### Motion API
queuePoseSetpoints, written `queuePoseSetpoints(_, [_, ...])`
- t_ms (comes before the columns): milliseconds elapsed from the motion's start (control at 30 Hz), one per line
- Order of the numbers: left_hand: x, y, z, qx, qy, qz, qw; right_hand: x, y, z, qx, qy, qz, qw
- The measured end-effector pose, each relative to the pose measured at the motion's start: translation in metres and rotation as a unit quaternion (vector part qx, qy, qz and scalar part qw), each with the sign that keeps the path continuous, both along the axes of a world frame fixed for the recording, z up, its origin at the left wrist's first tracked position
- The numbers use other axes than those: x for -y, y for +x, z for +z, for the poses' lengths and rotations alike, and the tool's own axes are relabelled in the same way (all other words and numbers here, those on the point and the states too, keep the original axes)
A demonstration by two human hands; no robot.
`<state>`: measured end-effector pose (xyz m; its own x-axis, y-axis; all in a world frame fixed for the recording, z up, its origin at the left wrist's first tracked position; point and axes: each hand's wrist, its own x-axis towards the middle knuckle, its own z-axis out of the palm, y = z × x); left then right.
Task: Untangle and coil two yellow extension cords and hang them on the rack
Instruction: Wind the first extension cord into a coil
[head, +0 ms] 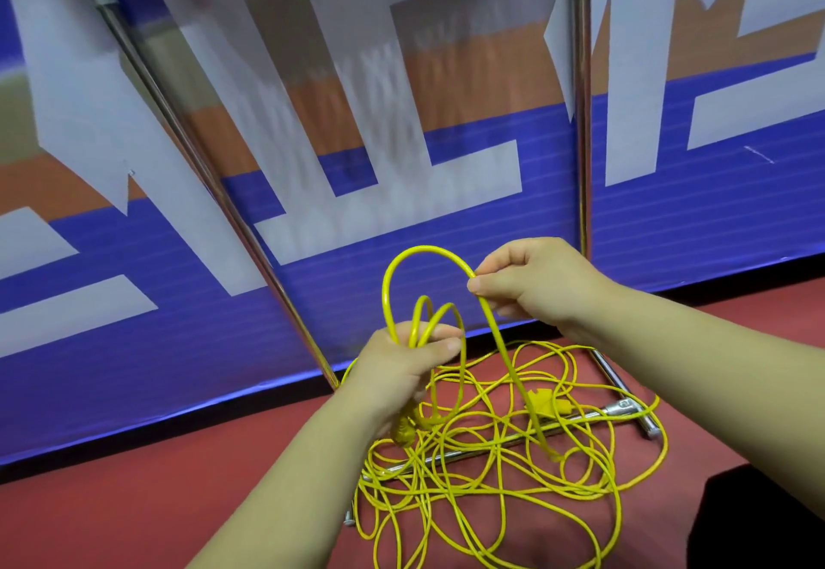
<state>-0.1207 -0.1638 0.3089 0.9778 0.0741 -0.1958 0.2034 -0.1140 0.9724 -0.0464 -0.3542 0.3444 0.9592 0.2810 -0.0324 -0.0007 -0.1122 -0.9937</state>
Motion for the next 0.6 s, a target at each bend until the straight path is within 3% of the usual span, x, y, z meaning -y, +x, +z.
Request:
queuePoseSetpoints(367, [0.026, 0.005, -0.008, -0.017, -0.044, -0.029, 0.998, -0.006, -0.004, 0.0, -0.041, 0.069, -0.044, 0.996])
queuePoseSetpoints(600, [0.021, 0.006, 0.01, -0.011, -0.101, -0.031, 0.994, 0.003, -0.007, 0.003, 0.01, 0.083, -0.003, 0.997])
